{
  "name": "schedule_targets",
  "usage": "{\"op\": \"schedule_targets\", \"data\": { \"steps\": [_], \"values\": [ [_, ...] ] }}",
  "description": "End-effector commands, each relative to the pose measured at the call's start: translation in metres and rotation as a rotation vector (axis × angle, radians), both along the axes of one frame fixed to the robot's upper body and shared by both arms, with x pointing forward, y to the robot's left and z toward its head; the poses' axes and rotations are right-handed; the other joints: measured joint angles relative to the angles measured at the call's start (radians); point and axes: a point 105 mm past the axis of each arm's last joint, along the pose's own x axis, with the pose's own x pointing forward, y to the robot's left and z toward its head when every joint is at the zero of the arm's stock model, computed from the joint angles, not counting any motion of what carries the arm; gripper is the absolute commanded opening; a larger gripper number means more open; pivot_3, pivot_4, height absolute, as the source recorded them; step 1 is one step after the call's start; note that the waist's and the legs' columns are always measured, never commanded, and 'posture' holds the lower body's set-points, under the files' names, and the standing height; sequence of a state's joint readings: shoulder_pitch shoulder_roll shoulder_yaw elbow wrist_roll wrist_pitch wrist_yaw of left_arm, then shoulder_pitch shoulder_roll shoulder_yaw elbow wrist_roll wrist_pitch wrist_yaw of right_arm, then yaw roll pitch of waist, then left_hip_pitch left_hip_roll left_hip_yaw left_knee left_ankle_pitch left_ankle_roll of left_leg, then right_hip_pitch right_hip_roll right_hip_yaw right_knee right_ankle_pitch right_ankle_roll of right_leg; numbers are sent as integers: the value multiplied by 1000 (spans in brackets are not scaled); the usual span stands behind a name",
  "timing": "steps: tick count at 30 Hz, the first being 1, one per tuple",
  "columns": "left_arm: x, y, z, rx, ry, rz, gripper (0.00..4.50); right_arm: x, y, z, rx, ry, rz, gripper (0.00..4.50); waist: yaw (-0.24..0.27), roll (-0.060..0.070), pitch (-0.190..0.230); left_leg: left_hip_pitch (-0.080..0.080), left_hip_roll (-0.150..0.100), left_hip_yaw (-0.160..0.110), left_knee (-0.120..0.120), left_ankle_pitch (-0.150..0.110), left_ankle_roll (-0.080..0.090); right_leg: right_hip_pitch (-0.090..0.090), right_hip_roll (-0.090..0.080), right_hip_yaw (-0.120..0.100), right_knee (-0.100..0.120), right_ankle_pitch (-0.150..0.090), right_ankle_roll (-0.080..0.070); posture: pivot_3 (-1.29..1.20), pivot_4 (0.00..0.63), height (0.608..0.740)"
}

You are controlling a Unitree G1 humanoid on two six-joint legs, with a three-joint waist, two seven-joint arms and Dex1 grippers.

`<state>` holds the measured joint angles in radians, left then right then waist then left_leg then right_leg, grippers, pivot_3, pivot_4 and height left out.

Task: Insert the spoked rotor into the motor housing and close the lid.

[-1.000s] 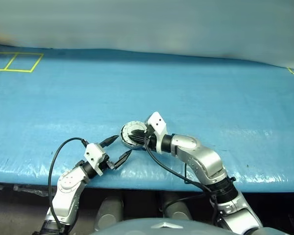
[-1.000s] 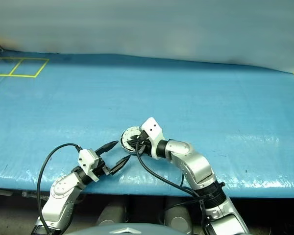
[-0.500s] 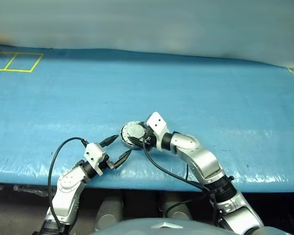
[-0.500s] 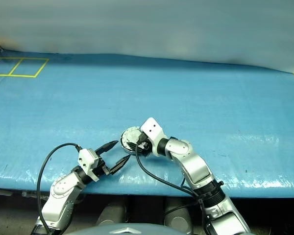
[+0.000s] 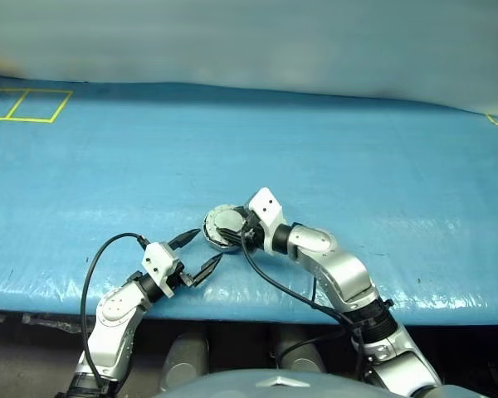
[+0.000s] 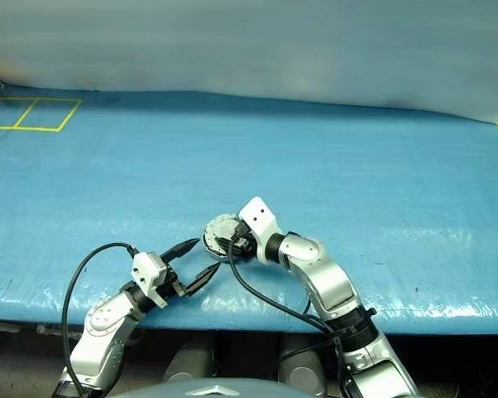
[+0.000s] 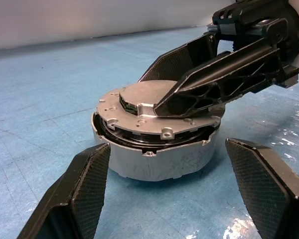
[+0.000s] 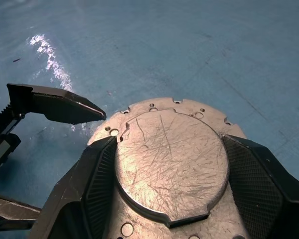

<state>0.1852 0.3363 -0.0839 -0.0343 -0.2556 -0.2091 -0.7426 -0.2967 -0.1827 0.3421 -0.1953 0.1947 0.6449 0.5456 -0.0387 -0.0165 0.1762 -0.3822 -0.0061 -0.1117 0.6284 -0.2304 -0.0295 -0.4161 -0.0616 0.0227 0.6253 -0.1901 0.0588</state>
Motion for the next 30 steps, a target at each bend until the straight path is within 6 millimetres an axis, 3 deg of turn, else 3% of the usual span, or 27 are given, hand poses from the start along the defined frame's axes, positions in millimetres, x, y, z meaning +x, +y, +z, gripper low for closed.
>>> {"op": "schedule_targets", "data": {
  "steps": [1, 12, 30],
  "values": [
    [-1, 3, 4, -1, -25, 9, 4023, -2, 7, 24, 53, -59, 17, 3015, 1, 0, 0, 0, 0, 0, 0, 0, 0, 0, 0, 0, 0, 0, 0, 0, 150, 740],
    [-2, 3, 2, -2, -15, 13, 4023, 0, 7, 6, -85, -73, -41, 3015, 1, 0, 0, 0, 0, 0, 0, 0, 0, 0, 0, 0, 0, 0, 0, 0, 150, 740],
    [-3, 2, -1, -1, -5, 16, 4023, 4, 10, 23, -172, -120, -63, 3015, 1, 0, 0, 0, 0, 0, 0, 0, 0, 0, 0, 0, 0, 0, 0, 0, 150, 740]
  ]
}}
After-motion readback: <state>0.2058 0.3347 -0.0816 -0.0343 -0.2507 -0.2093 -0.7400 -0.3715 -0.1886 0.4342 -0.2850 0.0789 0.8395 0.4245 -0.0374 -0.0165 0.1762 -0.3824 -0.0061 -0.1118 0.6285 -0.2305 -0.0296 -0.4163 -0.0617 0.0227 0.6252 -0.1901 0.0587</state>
